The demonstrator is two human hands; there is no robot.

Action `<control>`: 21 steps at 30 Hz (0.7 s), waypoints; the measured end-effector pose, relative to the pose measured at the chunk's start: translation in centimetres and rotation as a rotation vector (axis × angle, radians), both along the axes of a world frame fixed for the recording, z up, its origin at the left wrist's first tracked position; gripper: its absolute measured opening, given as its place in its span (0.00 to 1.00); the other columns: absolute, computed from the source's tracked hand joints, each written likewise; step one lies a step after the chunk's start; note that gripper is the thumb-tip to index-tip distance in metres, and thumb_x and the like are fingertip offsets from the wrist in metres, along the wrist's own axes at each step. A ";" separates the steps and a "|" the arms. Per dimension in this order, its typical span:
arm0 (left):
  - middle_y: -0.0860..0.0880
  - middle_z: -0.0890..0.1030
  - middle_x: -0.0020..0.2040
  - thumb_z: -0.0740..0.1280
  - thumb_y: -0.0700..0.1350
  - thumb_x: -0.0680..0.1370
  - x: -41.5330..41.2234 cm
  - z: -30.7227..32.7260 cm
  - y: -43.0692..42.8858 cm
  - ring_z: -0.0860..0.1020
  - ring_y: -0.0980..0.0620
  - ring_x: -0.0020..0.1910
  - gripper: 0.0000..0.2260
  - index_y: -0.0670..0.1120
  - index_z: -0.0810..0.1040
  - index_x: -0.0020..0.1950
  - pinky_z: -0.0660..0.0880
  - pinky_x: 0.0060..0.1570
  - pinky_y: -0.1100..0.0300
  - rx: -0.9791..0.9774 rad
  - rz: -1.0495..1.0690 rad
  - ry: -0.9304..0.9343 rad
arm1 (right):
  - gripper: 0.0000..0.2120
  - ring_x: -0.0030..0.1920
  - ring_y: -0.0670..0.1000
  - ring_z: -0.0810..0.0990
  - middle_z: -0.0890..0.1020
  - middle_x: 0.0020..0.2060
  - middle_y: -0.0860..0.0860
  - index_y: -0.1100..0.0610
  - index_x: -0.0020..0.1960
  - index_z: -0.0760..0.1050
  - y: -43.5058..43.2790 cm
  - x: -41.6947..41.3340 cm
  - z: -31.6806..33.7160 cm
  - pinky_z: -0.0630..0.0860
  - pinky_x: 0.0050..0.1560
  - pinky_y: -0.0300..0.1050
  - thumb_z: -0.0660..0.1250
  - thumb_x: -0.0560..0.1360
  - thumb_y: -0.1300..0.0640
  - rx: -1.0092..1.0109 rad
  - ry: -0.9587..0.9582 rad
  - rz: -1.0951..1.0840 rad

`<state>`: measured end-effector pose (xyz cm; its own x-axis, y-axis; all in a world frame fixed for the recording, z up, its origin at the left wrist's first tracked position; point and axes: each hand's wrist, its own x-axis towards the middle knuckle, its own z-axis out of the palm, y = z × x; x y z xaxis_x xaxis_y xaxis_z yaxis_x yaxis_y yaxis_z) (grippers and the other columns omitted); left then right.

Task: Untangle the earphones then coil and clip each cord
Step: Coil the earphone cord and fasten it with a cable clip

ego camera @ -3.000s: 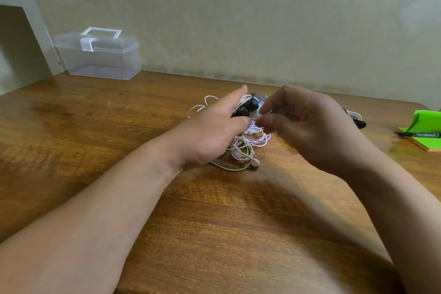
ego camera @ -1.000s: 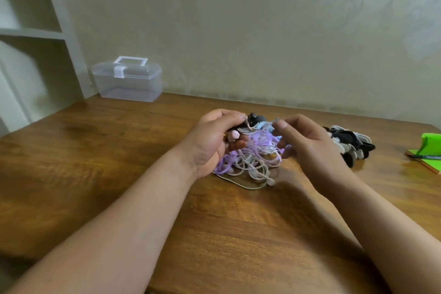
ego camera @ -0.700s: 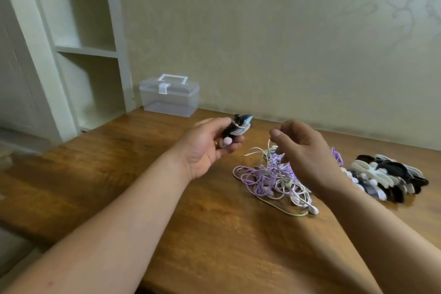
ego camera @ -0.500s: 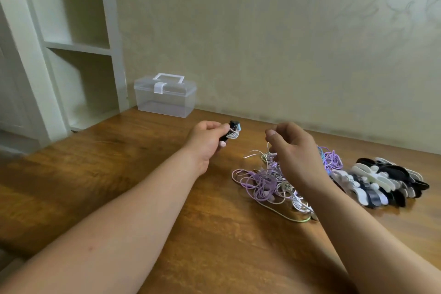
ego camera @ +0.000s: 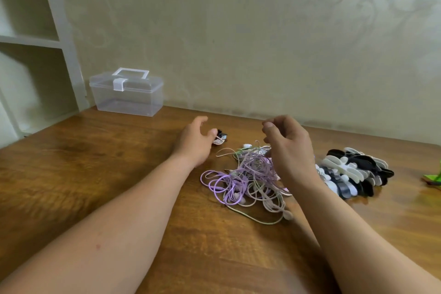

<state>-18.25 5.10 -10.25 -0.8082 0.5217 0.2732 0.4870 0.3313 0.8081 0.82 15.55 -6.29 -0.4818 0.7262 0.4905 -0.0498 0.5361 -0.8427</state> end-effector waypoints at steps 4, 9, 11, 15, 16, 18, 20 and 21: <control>0.51 0.74 0.65 0.70 0.45 0.81 0.2 0.3 -0.4 0.76 0.50 0.62 0.18 0.56 0.76 0.70 0.74 0.62 0.55 -0.192 -0.094 0.183 | 0.06 0.43 0.53 0.83 0.84 0.42 0.54 0.55 0.48 0.80 0.5 0.7 0.4 0.83 0.41 0.66 0.67 0.82 0.55 -0.100 0.046 0.017; 0.49 0.74 0.57 0.70 0.43 0.80 0.5 -0.3 -2.6 0.77 0.48 0.54 0.09 0.52 0.78 0.60 0.77 0.54 0.54 -0.184 0.078 0.210 | 0.07 0.47 0.54 0.85 0.85 0.44 0.54 0.58 0.49 0.81 0.6 1.3 1.0 0.83 0.41 0.60 0.67 0.82 0.56 -0.137 -0.015 0.060; 0.49 0.74 0.58 0.71 0.48 0.80 1.1 -0.1 -4.0 0.76 0.47 0.56 0.11 0.52 0.77 0.61 0.77 0.56 0.49 -0.216 0.142 0.213 | 0.07 0.49 0.55 0.85 0.85 0.45 0.55 0.57 0.50 0.81 0.5 1.7 1.4 0.83 0.41 0.57 0.66 0.82 0.56 -0.139 -0.036 0.047; 0.49 0.71 0.67 0.70 0.53 0.80 3.8 1.8 -4.6 0.70 0.45 0.67 0.19 0.53 0.74 0.70 0.71 0.68 0.45 -0.175 0.207 0.339 | 0.07 0.48 0.59 0.84 0.86 0.44 0.55 0.54 0.49 0.82 1.0 2.7 2.5 0.82 0.47 0.63 0.66 0.82 0.54 -0.098 -0.051 0.016; 0.49 0.72 0.67 0.69 0.52 0.80 4.8 2.5 -4.2 0.71 0.46 0.66 0.18 0.52 0.74 0.70 0.71 0.67 0.47 -0.097 0.163 0.367 | 0.07 0.47 0.59 0.84 0.86 0.43 0.54 0.53 0.49 0.82 1.3 3.0 2.7 0.82 0.47 0.62 0.66 0.82 0.53 -0.079 -0.049 0.008; 0.51 0.77 0.62 0.67 0.50 0.82 6.8 3.9 -3.2 0.77 0.51 0.59 0.13 0.50 0.77 0.67 0.76 0.62 0.51 0.069 0.003 0.333 | 0.07 0.44 0.57 0.84 0.86 0.43 0.53 0.52 0.50 0.82 2.1 3.8 2.7 0.81 0.44 0.58 0.66 0.82 0.53 -0.068 -0.035 -0.013; 0.55 0.80 0.53 0.64 0.51 0.84 9.0 4.7 -2.3 0.78 0.58 0.50 0.09 0.50 0.79 0.61 0.77 0.52 0.57 0.125 -0.143 0.256 | 0.07 0.41 0.51 0.82 0.85 0.43 0.51 0.53 0.50 0.81 2.8 4.7 2.2 0.78 0.40 0.51 0.66 0.82 0.54 -0.085 -0.016 -0.028; 0.57 0.80 0.50 0.62 0.52 0.85 10.0 4.8 -2.0 0.77 0.61 0.47 0.09 0.51 0.79 0.60 0.74 0.47 0.61 0.122 -0.199 0.223 | 0.07 0.40 0.50 0.82 0.85 0.43 0.50 0.54 0.50 0.81 3.1 5.3 1.9 0.76 0.40 0.48 0.65 0.83 0.54 -0.088 -0.011 -0.038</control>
